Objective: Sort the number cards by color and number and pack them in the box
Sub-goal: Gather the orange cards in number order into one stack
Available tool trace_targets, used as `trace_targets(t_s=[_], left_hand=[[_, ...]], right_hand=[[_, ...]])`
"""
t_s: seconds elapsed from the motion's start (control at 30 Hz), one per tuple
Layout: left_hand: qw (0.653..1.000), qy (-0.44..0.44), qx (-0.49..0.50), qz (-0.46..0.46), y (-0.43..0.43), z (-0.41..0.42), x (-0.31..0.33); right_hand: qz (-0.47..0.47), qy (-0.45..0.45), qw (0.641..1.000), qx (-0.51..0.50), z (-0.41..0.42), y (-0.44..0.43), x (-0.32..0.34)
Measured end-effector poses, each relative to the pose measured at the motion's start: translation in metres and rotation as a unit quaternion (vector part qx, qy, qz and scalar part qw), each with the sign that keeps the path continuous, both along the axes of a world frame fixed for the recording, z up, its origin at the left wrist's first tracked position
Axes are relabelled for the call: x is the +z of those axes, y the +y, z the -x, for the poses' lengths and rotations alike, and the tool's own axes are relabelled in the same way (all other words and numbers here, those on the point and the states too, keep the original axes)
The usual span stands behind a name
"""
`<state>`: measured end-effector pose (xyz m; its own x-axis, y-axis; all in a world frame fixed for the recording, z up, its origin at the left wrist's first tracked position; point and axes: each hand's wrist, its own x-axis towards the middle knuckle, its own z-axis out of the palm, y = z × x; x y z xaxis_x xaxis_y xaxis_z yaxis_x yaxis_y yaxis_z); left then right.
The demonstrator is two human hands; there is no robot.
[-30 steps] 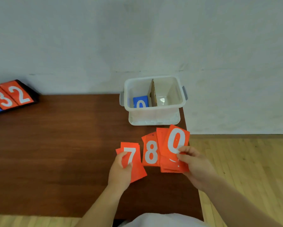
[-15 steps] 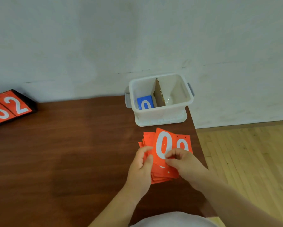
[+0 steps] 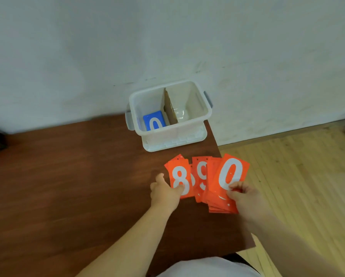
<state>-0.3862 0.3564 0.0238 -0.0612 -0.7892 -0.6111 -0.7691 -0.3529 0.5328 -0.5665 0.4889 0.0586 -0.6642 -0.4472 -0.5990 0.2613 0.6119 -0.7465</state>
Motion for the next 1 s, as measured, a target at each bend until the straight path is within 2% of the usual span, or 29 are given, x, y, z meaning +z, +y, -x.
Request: trace_targets(t_s=[0.2,0.37,0.57,0.67,0.87,0.93,1.0], left_hand=[[0.988,-0.147,0.042,0.003,-0.007,0.071,-0.017],[0.98,-0.191,0.042,0.025,0.004,0.089,-0.025],[0.986,-0.124,0.111,-0.011,0.002,0.087,-0.017],[0.991,-0.089,0.093,0.038,0.007,0.08,-0.017],[0.98,-0.035,0.162,0.115,0.008,0.045,0.003],[0.981,-0.009,0.153,0.116,0.011,0.025,0.013],[0.988,0.034,0.109,0.101,0.018,0.008,0.021]], right_hand=[[-0.022,-0.019,1.0,0.002,0.037,0.029,-0.014],[-0.034,-0.035,0.999,0.014,0.067,0.042,-0.018],[-0.041,-0.052,0.997,0.029,0.073,0.04,-0.019],[-0.037,-0.057,0.997,0.041,0.071,0.039,-0.017],[-0.016,-0.063,0.997,0.036,0.064,0.035,-0.011],[-0.009,-0.07,0.997,0.04,0.055,0.03,-0.007],[0.021,-0.127,0.991,0.041,0.044,0.019,0.002]])
